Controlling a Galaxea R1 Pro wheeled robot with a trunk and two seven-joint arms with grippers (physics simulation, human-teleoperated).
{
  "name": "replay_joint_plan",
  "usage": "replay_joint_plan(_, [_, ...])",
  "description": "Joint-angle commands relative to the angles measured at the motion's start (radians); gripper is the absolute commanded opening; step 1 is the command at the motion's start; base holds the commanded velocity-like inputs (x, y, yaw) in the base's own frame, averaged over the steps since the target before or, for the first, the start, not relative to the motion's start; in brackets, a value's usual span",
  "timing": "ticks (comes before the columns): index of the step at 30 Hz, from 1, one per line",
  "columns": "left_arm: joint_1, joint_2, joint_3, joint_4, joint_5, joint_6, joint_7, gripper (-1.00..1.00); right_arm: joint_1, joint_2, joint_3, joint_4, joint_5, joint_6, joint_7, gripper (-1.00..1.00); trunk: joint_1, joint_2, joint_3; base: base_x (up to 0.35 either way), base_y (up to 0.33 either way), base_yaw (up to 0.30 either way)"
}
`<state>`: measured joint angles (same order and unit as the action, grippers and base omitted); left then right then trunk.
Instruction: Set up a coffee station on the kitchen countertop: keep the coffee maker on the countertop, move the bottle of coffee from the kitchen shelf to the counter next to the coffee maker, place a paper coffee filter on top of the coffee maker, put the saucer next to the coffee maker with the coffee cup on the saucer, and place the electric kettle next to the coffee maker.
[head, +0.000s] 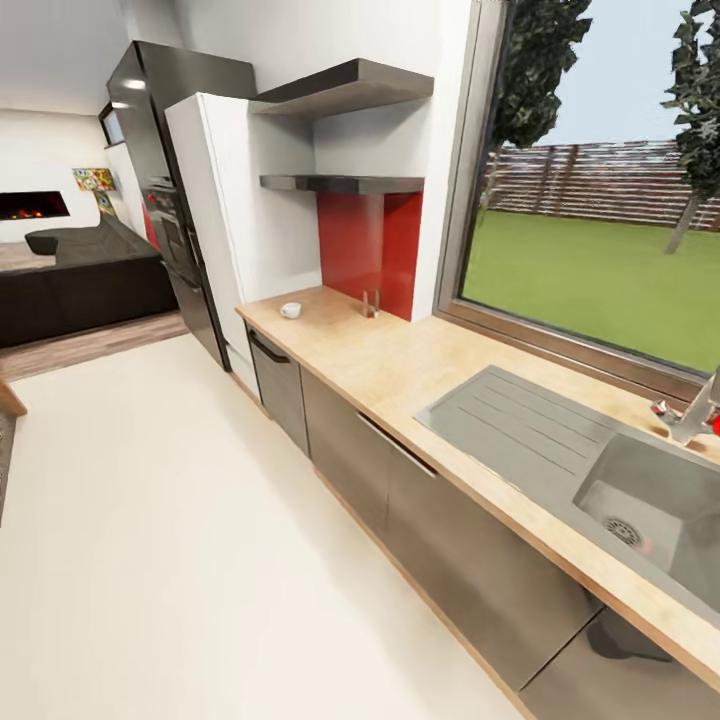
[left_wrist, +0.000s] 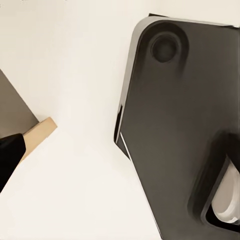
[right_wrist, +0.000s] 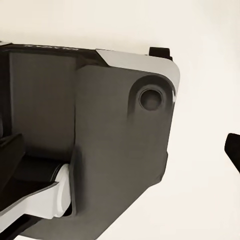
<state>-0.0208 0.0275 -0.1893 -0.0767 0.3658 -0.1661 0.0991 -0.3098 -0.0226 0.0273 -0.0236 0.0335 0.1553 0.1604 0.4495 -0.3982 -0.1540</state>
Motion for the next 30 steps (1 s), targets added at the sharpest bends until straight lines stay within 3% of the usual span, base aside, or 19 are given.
replay_joint_plan(1, [-0.001,0.000,-0.009,0.000,0.007,-0.003,0.004,1.00,0.000,0.000,0.002,-0.002,0.003,0.006,0.004,1.00,0.001,-0.002,0.000,0.000,0.000,0.101])
replay_joint_plan(13, [-0.001,0.001,-0.006,0.000,0.013,-0.004,0.004,1.00,0.000,0.000,0.002,-0.002,0.003,0.006,0.004,1.00,0.001,-0.002,0.018,0.178,0.029,0.122])
replay_joint_plan(30, [-0.001,0.003,-0.004,0.000,0.019,-0.004,0.004,1.00,0.000,0.000,0.002,-0.002,0.003,0.006,0.004,1.00,0.001,-0.002,0.043,0.303,0.172,0.131])
